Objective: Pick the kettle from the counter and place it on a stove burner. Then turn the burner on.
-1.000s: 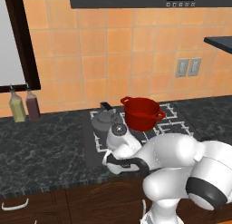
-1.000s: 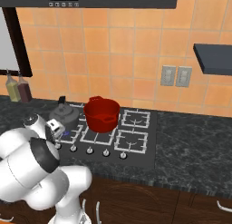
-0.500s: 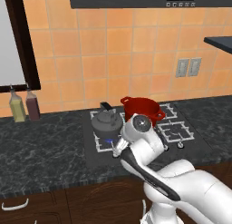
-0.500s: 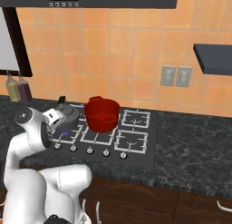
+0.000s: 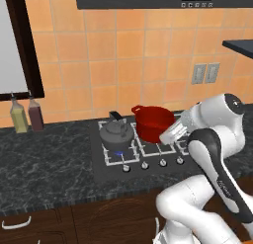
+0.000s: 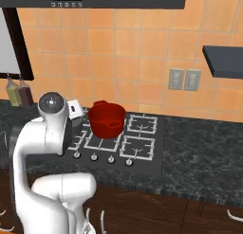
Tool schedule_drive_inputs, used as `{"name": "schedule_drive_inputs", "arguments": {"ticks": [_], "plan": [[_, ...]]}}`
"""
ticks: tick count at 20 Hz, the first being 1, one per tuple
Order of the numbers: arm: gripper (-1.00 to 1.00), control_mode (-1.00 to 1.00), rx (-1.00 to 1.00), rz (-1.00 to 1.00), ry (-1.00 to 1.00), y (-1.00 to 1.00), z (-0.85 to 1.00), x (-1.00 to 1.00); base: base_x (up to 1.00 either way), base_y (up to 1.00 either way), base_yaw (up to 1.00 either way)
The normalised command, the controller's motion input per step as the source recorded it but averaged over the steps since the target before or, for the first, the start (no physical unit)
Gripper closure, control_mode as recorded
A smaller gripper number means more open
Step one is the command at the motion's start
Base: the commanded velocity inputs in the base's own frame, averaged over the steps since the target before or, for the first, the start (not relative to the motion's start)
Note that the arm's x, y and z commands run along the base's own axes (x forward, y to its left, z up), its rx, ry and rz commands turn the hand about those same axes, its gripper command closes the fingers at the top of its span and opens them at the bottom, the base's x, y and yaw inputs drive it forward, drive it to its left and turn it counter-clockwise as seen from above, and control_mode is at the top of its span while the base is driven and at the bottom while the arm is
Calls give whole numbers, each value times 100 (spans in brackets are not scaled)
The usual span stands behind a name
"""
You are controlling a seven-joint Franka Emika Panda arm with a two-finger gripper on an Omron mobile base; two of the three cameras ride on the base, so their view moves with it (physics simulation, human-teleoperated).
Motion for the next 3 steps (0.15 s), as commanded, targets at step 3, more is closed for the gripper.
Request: {"name": "schedule_drive_inputs", "arguments": {"ticks": [3], "plan": [[-100,-100,4,0,0,-7,0,-1,0,0,0]]}}
